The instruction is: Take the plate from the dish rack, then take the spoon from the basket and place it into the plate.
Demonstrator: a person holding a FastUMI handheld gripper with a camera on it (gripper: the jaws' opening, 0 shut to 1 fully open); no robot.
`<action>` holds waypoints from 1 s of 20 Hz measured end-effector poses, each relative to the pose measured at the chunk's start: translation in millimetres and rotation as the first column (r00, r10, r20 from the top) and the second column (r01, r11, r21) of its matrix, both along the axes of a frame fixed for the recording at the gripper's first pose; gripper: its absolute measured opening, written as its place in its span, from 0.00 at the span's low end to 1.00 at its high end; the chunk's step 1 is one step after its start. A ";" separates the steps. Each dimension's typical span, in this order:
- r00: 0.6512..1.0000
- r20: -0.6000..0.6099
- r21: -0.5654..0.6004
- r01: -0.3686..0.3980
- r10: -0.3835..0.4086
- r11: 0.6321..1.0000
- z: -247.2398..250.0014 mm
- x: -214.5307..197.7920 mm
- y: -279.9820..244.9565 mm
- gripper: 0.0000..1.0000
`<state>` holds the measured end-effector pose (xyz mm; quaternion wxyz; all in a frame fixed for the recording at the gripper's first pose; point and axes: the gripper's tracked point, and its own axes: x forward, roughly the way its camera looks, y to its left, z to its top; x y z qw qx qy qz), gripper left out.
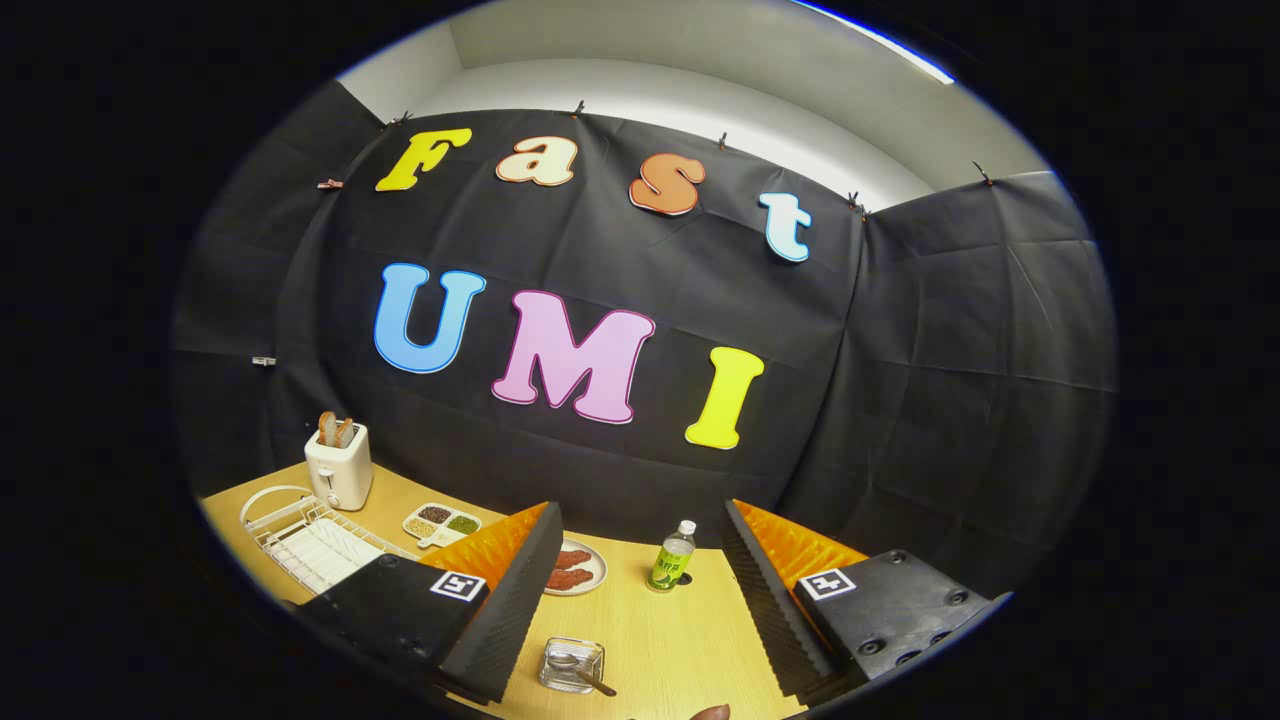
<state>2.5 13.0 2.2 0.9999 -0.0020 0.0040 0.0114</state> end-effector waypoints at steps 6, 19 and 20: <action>1.000 -0.009 0.004 -0.013 0.013 1.000 -0.2 -0.6 9.4 0.97; 0.995 -0.057 0.023 -0.079 0.080 0.997 -0.1 1.9 80.8 0.97; 0.993 -0.069 0.028 -0.091 0.093 0.995 -2.0 1.9 89.9 0.97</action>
